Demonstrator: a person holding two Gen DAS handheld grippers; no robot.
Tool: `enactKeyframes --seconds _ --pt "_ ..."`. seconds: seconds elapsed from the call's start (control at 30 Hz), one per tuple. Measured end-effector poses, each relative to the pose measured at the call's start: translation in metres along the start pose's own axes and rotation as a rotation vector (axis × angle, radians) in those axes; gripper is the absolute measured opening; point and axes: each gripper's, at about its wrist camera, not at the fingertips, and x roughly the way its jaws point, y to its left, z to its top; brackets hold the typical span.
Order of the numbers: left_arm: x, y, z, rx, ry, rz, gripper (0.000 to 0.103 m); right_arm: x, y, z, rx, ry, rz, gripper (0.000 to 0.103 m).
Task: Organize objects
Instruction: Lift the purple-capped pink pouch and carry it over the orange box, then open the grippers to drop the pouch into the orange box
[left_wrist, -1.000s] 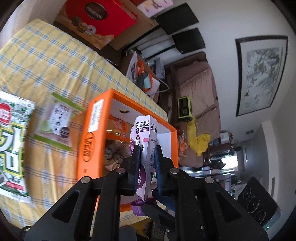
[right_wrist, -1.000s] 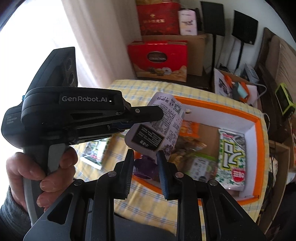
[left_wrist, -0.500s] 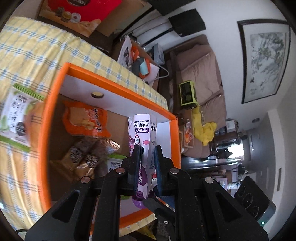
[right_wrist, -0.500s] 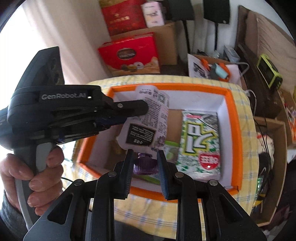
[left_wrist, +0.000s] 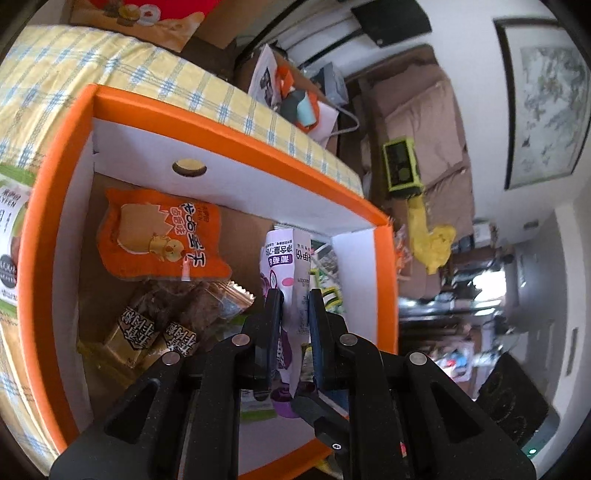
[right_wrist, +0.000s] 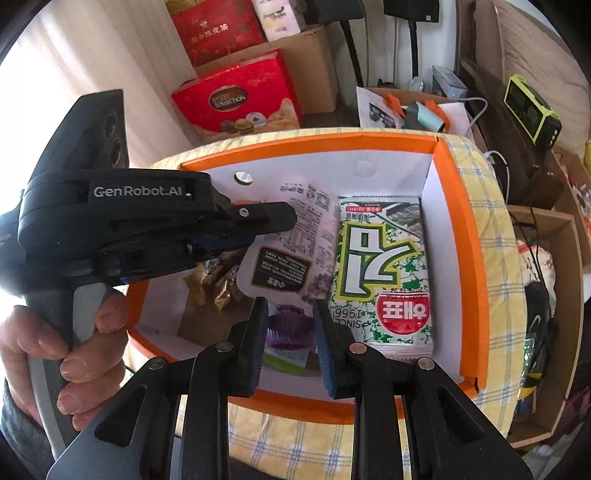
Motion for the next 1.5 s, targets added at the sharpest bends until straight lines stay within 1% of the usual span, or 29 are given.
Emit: enactKeyframes --seconds 0.07,0.1,0.17,0.23,0.43,0.47,0.5,0.53,0.6,0.63,0.7,0.73,0.8,0.83,0.87,0.9,1.0,1.1,1.2,1.27,1.37,1.43,1.5 --pt "-0.001 -0.006 -0.003 0.05 -0.003 0.044 0.014 0.001 -0.001 -0.001 0.003 0.0 0.003 0.025" --pt "-0.004 -0.008 -0.005 0.065 -0.004 0.052 0.014 0.002 -0.001 -0.002 0.008 0.001 0.009 0.026" --pt "-0.009 -0.008 -0.007 0.069 -0.002 0.056 0.014 0.002 -0.002 -0.002 0.01 0.002 0.013 0.028" --pt "-0.016 -0.009 -0.008 0.082 -0.017 0.078 0.015 0.002 -0.002 -0.003 0.01 0.003 0.012 0.028" --pt "-0.045 -0.016 -0.009 0.135 -0.043 0.078 0.015 0.003 0.0 -0.003 0.025 0.008 0.022 0.029" --pt "-0.046 -0.019 -0.007 0.144 -0.043 0.078 0.016 0.002 0.001 -0.002 0.026 0.006 0.023 0.031" --pt "-0.051 -0.019 -0.009 0.156 -0.044 0.084 0.021 0.001 0.002 -0.002 0.026 0.004 0.025 0.033" --pt "-0.055 -0.019 -0.011 0.165 -0.047 0.09 0.023 -0.002 0.005 -0.003 0.02 -0.002 0.026 0.036" --pt "-0.066 -0.02 -0.015 0.185 -0.063 0.108 0.03 -0.005 0.009 -0.002 0.011 -0.014 0.022 0.037" --pt "-0.07 -0.02 -0.016 0.193 -0.071 0.114 0.032 -0.009 0.012 -0.001 0.006 -0.025 0.019 0.039" --pt "-0.079 -0.019 -0.02 0.207 -0.091 0.133 0.041 -0.014 0.016 0.0 0.001 -0.04 0.014 0.044" --pt "-0.085 -0.017 -0.022 0.212 -0.104 0.143 0.043 -0.017 0.019 0.001 -0.007 -0.05 0.004 0.047" --pt "-0.097 -0.014 -0.025 0.214 -0.125 0.157 0.052 -0.02 0.024 0.003 -0.02 -0.062 -0.015 0.053" --pt "-0.101 -0.012 -0.025 0.213 -0.133 0.161 0.055 -0.022 0.026 0.004 -0.026 -0.069 -0.027 0.057" --pt "-0.107 -0.01 -0.027 0.213 -0.146 0.17 0.062 -0.023 0.028 0.005 -0.029 -0.073 -0.031 0.063" --pt "-0.111 -0.009 -0.027 0.217 -0.158 0.183 0.065 -0.025 0.029 0.006 -0.03 -0.078 -0.032 0.065" --pt "-0.121 -0.002 -0.029 0.232 -0.176 0.226 0.067 -0.027 0.031 0.007 -0.026 -0.079 -0.019 0.066" --pt "-0.134 0.006 -0.031 0.233 -0.184 0.24 0.069 -0.028 0.034 0.008 -0.031 -0.081 -0.033 0.068" --pt "-0.145 0.012 -0.035 0.232 -0.205 0.259 0.077 -0.031 0.037 0.011 -0.023 -0.095 -0.03 0.075" --pt "-0.15 0.014 -0.037 0.234 -0.216 0.271 0.078 -0.033 0.039 0.013 -0.021 -0.101 -0.027 0.08" --pt "-0.156 0.019 -0.041 0.235 -0.219 0.289 0.078 -0.037 0.045 0.016 -0.024 -0.112 -0.028 0.083" --pt "-0.16 0.022 -0.043 0.234 -0.22 0.316 0.079 -0.04 0.048 0.018 -0.025 -0.118 -0.03 0.085" --pt "-0.163 0.025 -0.046 0.238 -0.226 0.34 0.095 -0.04 0.051 0.019 -0.025 -0.12 -0.031 0.086"
